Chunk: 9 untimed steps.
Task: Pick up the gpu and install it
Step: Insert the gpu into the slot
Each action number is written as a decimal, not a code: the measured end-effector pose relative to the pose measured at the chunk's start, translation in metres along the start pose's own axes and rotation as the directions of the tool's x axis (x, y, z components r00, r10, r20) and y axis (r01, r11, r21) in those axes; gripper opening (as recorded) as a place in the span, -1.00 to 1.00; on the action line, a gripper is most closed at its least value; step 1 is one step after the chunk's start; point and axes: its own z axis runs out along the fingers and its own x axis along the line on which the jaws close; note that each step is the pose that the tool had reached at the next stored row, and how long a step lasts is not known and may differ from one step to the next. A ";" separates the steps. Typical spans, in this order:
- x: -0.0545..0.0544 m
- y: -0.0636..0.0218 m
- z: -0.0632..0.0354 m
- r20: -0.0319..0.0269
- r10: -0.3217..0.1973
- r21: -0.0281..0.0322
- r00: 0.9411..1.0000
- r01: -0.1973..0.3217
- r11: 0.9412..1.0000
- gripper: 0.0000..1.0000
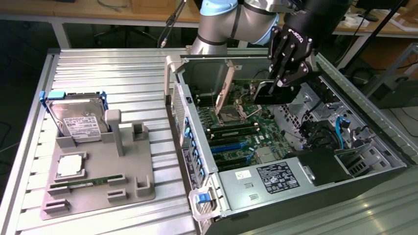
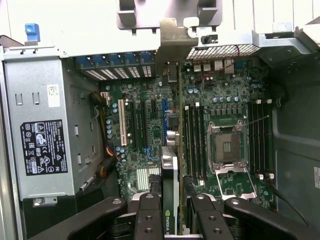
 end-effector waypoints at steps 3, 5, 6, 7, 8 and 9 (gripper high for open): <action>0.000 0.0000 0.0007 0.000 0.000 0.000 1.000 0.000 1.000 -0.46; 0.000 0.0000 0.0013 0.000 0.000 0.000 1.000 0.000 1.000 -0.46; 0.000 0.0000 0.0016 0.000 0.000 0.000 1.000 0.000 1.000 -0.46; 0.000 0.0000 0.0019 0.000 0.000 0.000 1.000 0.000 1.000 -0.46; 0.000 -0.0001 0.0021 0.000 0.000 0.000 1.000 0.000 1.000 -0.46; 0.000 0.0000 0.0024 0.000 0.000 0.000 1.000 0.000 1.000 -0.46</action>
